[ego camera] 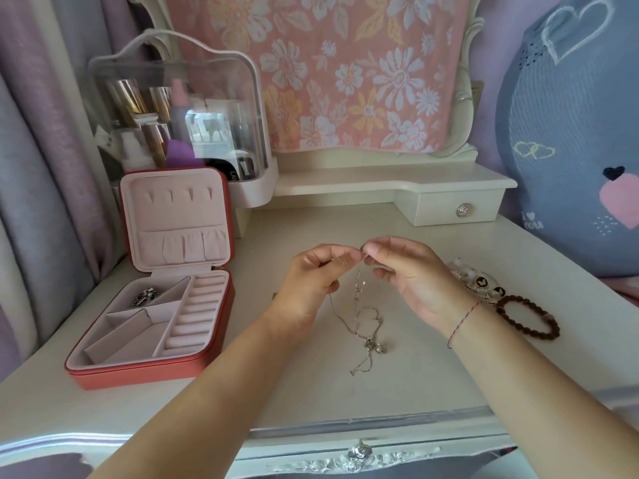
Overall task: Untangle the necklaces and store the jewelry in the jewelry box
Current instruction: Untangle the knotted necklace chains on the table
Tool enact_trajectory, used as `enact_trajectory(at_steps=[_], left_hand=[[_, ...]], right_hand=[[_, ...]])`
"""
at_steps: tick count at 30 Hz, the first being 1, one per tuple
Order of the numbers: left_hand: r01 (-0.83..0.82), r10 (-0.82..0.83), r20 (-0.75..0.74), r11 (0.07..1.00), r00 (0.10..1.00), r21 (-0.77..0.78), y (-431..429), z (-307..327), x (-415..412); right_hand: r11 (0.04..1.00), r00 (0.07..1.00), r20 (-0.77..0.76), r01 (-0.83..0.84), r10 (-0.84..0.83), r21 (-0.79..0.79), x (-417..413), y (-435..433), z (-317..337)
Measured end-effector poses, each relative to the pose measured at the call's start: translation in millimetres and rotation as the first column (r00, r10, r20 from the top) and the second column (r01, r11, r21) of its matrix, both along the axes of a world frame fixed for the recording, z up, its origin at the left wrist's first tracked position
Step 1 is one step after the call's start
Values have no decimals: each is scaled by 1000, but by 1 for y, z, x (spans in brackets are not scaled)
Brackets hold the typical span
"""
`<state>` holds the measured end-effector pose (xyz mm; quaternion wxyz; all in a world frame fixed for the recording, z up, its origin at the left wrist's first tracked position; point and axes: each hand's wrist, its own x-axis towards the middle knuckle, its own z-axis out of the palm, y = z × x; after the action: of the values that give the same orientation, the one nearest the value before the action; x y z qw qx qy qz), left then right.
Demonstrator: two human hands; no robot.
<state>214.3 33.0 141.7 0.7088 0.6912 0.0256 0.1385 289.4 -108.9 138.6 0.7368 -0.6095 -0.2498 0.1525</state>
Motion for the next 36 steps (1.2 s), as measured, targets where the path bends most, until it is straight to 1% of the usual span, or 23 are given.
enact_trajectory(at_steps=[2,4,7,10,12,15,17,19,21,23,26,30,36], left_hand=[[7,-7,-6,1000,1000,6,1,0,0],[6,-6,5,1000,1000,3,1,0,0],[-14,15,9,999,1000,-30,3,-1,1],[-38,38,1,989,999,-141,3,-2,3],[-59,59,-6,980,998,-189,5,-1,4],[-73,72,-13,983,997,-167,6,0,4],[-83,83,-5,980,997,-183,8,0,4],[-74,78,2,962,997,-261,12,0,4],[-17,23,13,921,1000,-389,18,2,3],[36,-28,23,855,999,-517,23,4,2],[43,-27,35,783,999,-621,29,7,0],[55,-9,72,747,997,-662,34,8,-1],[21,53,90,745,995,-666,41,8,0]], right_hand=[[996,999,-34,-39,41,78,0,-1,-2],[991,997,-41,-60,66,117,-3,-2,-1],[993,997,-40,-61,65,102,-5,-4,0],[994,996,-77,-31,39,103,-5,-5,0],[995,996,-93,-7,16,96,-4,-7,0],[996,994,-108,8,2,89,-3,-7,1],[992,990,-135,-10,27,122,-3,-9,1],[981,979,-188,-44,81,191,-2,-12,3],[955,958,-255,-56,133,290,1,-17,6],[915,937,-303,-37,171,401,5,-21,8],[842,921,-331,6,206,540,11,-28,10],[757,920,-329,57,213,651,14,-40,13],[679,931,-315,112,183,726,15,-52,14]])
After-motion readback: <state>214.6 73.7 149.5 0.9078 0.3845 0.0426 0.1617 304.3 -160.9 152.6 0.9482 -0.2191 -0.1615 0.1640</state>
